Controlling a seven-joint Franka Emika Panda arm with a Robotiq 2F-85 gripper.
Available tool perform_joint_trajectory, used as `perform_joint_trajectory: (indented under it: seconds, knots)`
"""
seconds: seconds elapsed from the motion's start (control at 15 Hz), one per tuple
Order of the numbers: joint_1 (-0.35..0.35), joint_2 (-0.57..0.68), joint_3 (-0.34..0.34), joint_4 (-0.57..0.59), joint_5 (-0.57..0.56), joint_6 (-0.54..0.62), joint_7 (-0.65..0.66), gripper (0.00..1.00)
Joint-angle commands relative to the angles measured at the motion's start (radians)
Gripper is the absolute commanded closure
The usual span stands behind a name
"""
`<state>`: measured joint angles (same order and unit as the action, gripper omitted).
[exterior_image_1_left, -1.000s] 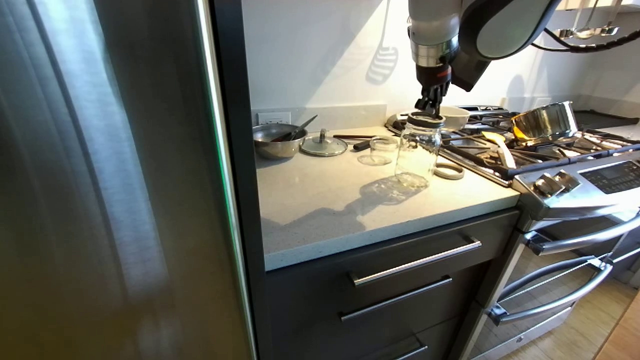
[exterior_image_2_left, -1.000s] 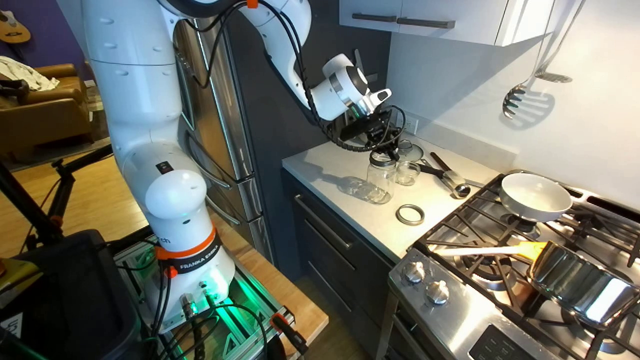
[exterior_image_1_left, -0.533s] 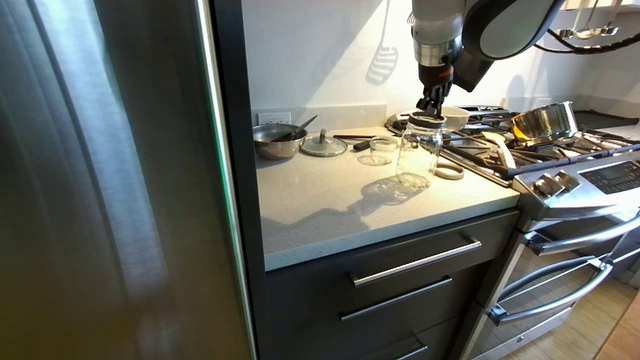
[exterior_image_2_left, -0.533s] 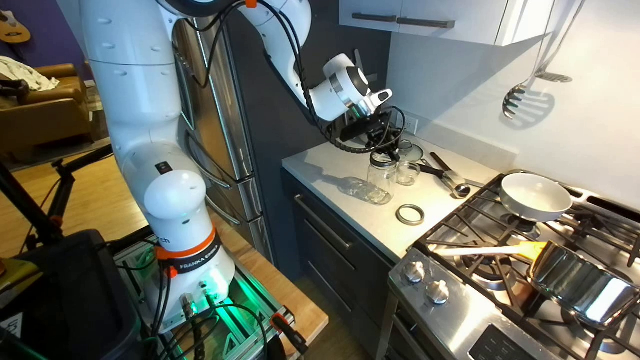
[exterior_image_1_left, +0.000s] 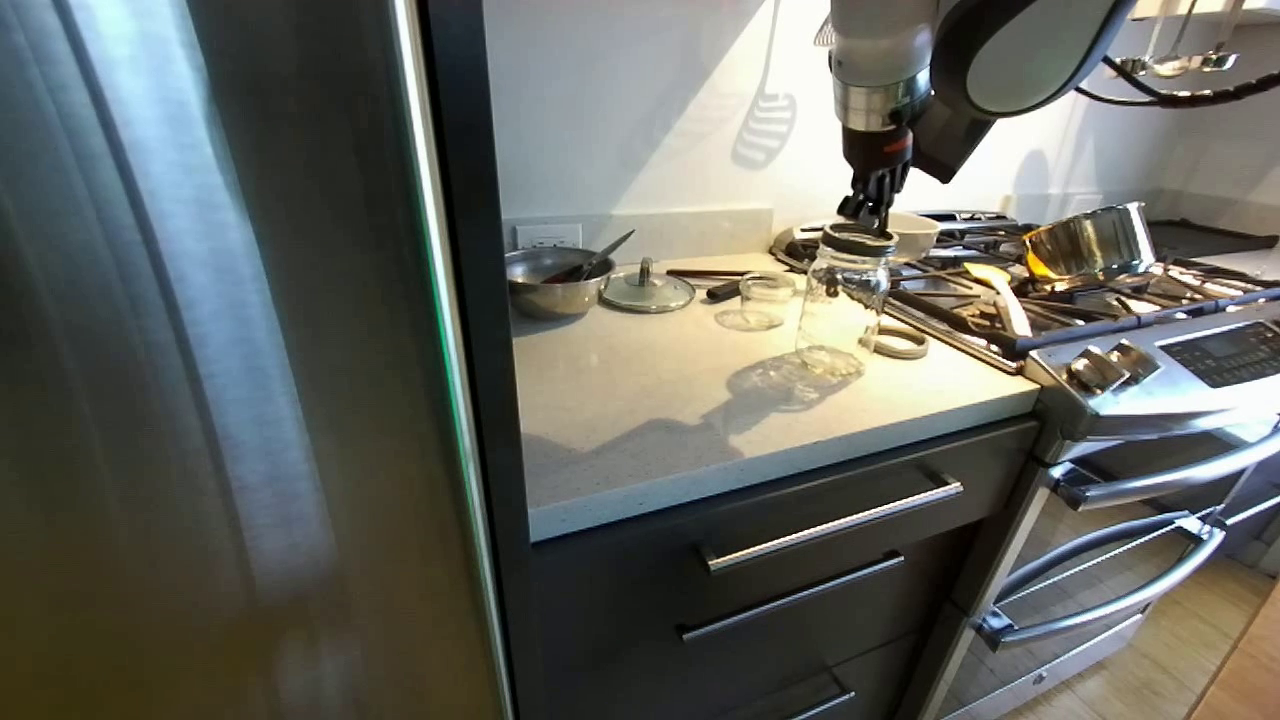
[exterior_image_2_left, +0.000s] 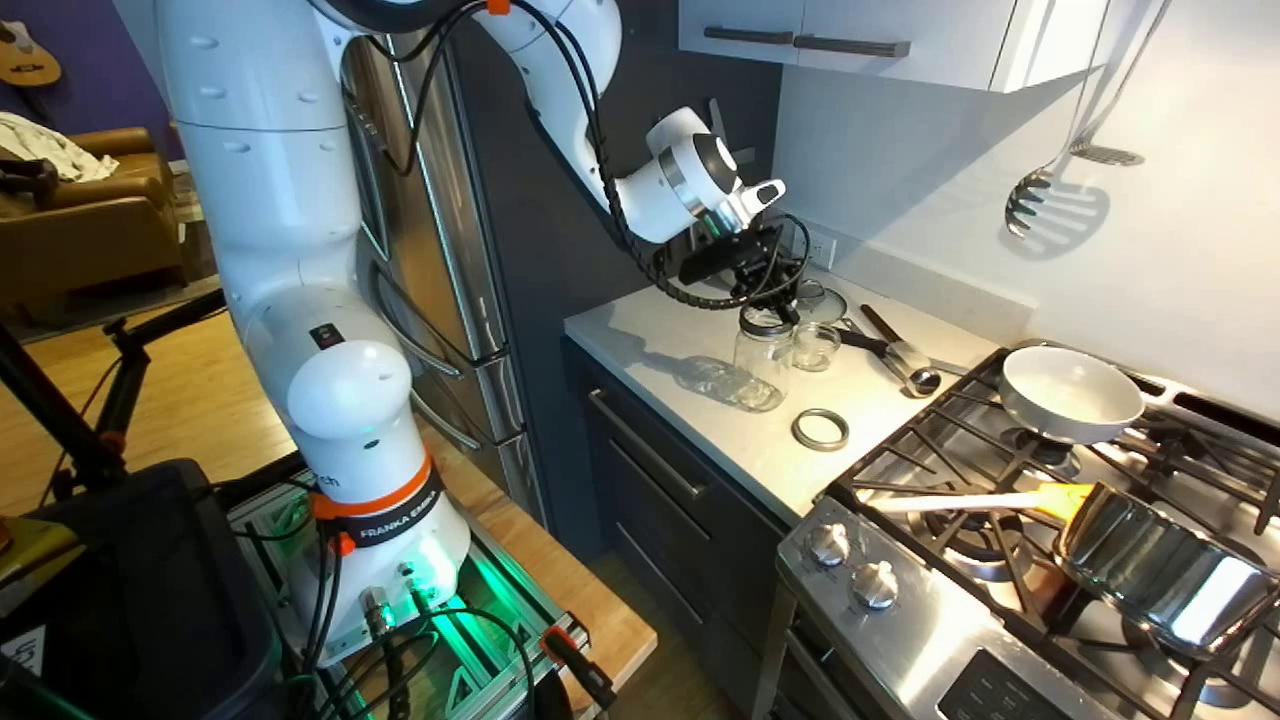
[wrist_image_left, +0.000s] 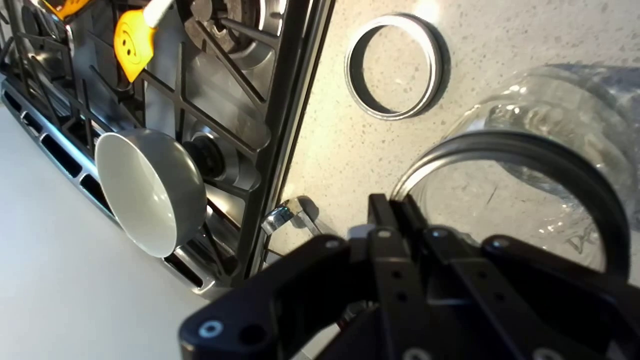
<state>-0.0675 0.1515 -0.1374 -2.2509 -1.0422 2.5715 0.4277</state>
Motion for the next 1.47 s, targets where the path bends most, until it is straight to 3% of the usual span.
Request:
perform_joint_trajectory:
  seconds: [0.0, 1.4]
  knots:
    - [-0.011, -0.036, 0.003, -0.042, 0.015, 0.025, -0.01, 0.98]
    - [-0.023, -0.021, 0.005, -0.024, 0.076, 0.012, -0.068, 0.98]
